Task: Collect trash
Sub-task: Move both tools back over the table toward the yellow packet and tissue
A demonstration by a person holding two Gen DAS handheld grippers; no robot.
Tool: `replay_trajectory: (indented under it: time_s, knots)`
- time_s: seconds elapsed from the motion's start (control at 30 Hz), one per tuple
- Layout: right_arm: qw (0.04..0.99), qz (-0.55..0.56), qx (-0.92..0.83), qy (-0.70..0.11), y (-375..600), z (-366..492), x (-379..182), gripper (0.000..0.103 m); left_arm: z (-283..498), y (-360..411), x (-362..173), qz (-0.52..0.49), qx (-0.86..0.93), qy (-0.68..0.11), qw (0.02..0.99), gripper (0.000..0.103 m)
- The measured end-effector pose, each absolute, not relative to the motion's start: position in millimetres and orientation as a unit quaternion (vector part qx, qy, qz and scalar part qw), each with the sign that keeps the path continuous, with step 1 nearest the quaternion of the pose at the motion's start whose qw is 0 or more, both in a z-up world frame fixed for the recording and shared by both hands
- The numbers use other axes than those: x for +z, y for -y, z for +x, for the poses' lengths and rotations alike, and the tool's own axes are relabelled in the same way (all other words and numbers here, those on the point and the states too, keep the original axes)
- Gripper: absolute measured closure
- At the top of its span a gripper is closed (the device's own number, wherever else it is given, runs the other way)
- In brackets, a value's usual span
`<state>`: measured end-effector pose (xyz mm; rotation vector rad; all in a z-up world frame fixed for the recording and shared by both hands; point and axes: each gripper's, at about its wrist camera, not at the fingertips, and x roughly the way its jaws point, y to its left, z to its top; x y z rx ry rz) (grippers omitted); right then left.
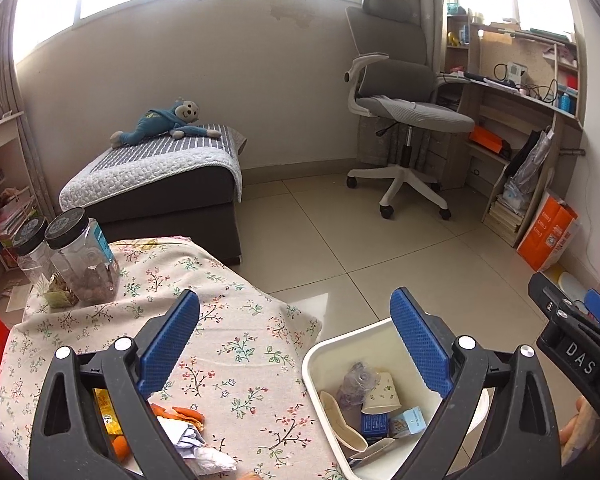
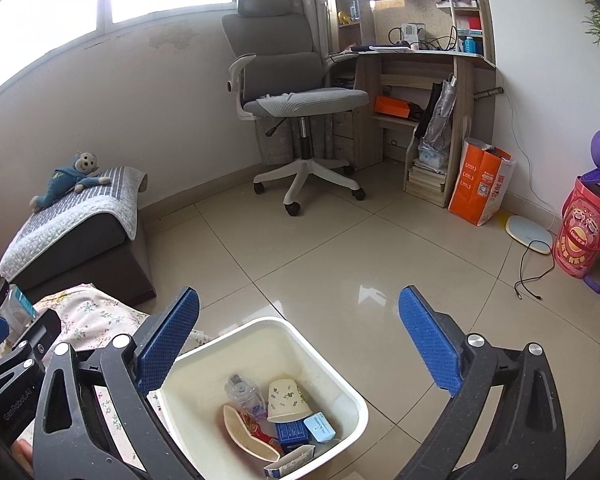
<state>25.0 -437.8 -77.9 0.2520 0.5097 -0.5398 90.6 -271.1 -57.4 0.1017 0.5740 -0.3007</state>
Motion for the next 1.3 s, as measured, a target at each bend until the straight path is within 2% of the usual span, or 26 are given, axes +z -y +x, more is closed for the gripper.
replay_trajectory:
  time_s: [0.97,1.3]
  knots:
    - [0.953,0.016,-0.084,-0.29,248,79,-78,0.007,81,64,-77,-0.013,0.025,-0.299,0.954,0.01]
    - [0.935,0.0,-0.018,-0.353,193,105,-103,0.007,78,-3,-88,-0.028,0.08,-0.312,0.946,0.01]
